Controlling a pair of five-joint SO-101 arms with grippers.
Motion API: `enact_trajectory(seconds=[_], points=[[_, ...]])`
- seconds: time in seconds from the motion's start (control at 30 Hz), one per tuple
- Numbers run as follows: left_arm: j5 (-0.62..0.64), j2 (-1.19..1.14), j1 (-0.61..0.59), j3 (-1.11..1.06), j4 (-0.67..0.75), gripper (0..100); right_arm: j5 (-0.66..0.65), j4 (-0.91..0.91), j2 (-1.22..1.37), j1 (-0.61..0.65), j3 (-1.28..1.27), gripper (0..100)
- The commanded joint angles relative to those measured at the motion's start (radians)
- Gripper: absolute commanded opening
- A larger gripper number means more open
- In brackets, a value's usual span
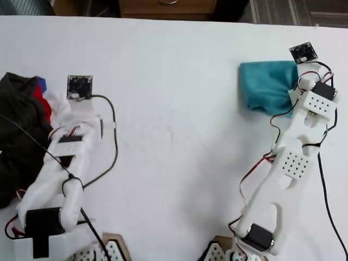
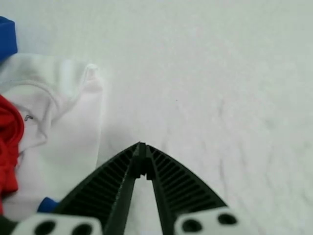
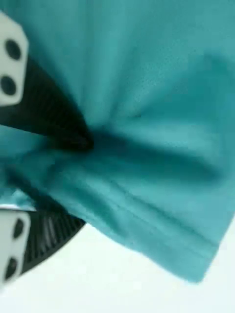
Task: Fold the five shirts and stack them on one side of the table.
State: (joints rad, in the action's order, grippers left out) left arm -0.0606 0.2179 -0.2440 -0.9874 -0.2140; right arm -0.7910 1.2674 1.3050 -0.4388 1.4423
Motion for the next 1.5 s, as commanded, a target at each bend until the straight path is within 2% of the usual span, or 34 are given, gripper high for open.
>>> enact_trajectory(seconds=[0.0,0.2,0.37,0.57,0.87,1.0,1.17,1.3,1.47], points=[[0.003,0.038,0.011,0.005,0.018,3,0.000,0.068,-0.093,-0.008,0.098,21.4],[0.003,0.038,0.011,0.005,0.018,3,0.003,0.139,-0.153,-0.041,0.224,16.0],[0.003,0.038,0.011,0.005,0.018,3,0.146,0.203,-0.206,-0.058,0.226,16.2],[0.003,0.038,0.011,0.002,0.012,3,0.215,0.501,-0.332,-0.025,0.224,16.3],[0.003,0.038,0.011,-0.010,0.014,3,0.218,0.507,-0.593,-0.033,0.189,16.3],[0.003,0.038,0.011,-0.012,0.015,3,0.218,0.507,-0.825,-0.054,-0.058,16.3],[0.003,0.038,0.012,-0.012,0.017,3,0.219,0.506,-1.176,-0.031,-0.569,16.3],[0.003,0.038,0.012,-0.012,0.017,3,0.219,0.503,-1.448,0.050,-0.945,16.3],[0.003,0.038,0.012,-0.012,0.017,3,0.255,0.479,-1.721,0.259,-1.309,16.3]])
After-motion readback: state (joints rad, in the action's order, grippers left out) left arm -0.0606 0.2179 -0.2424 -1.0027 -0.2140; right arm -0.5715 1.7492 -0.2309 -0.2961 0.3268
